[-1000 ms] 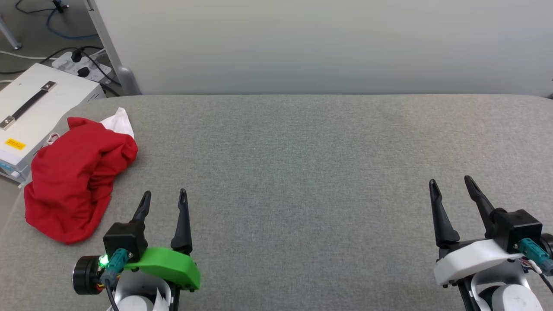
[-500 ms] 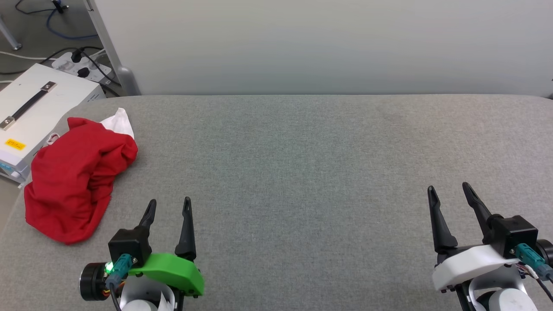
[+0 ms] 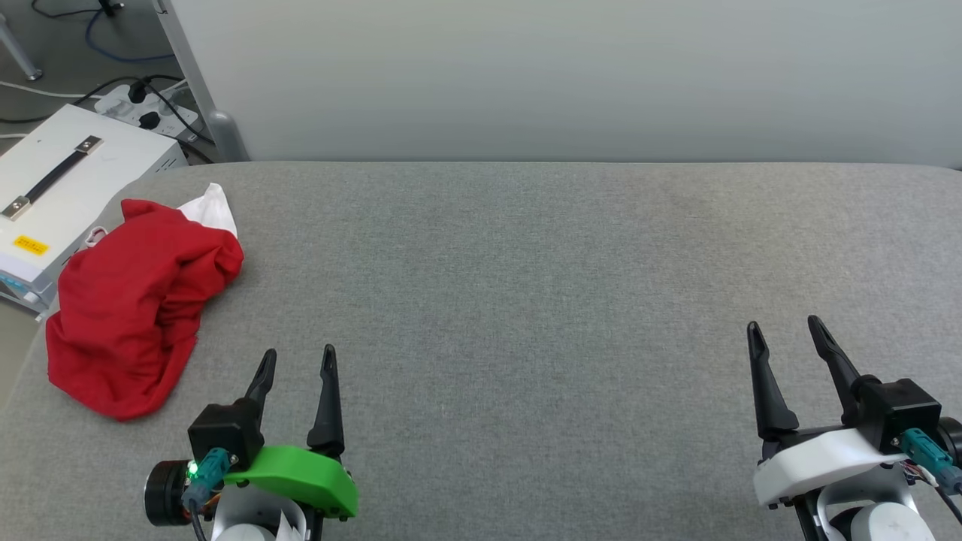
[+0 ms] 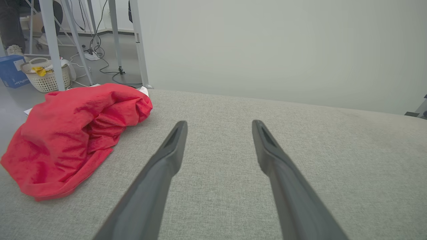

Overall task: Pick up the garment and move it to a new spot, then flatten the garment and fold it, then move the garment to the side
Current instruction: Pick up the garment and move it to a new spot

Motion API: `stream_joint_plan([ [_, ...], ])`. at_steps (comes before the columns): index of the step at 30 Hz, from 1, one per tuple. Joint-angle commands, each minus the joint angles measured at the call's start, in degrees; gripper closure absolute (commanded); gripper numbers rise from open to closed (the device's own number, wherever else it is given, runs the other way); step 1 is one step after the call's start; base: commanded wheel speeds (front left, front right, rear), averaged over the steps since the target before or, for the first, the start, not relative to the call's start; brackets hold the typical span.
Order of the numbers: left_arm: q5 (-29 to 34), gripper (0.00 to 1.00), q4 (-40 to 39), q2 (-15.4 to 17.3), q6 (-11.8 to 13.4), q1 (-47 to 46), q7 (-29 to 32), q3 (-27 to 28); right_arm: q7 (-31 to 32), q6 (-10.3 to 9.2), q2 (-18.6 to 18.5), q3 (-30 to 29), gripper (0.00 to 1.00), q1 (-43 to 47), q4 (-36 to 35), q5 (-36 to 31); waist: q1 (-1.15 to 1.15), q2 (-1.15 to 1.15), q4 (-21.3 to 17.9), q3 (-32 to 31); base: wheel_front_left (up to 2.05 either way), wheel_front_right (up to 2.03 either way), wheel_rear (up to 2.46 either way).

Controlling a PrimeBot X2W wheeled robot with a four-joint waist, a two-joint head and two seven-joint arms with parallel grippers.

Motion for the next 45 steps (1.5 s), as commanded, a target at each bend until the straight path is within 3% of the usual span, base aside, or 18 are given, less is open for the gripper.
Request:
stream_joint_plan([
  [1, -0.8, 0.0, 0.3, -0.2, -0.6, 0.9, -0.6, -0.1, -0.6, -0.04, -0.1, -0.2, 0.0, 0.9, -0.2, 0.4, 0.0, 0.41, 0.1, 0.0, 0.0, 0.0, 0.0],
  [11, -1.8, 0.0, 0.8, -0.2, -0.8, 0.9, -1.8, -0.6, -1.8, -0.04, -0.1, 0.5, 0.0, 1.4, -0.4, 1.2, 0.0, 0.46, 3.0, -0.2, 0.0, 0.0, 0.0],
  [35, -2.5, 0.0, 2.2, -0.3, -2.7, 1.5, -4.6, 0.5, -4.6, -0.05, -0.1, 4.9, 0.0, 2.4, -0.5, 4.1, 0.0, 0.57, 21.3, -0.5, 0.0, 0.0, 0.0],
  [45, -2.6, 0.0, 1.9, -0.3, -2.9, 1.8, -5.1, 0.3, -5.1, -0.05, -0.1, 5.3, 0.0, 2.4, -0.2, 4.4, 0.0, 0.59, 25.1, -0.3, 0.0, 0.0, 0.0],
])
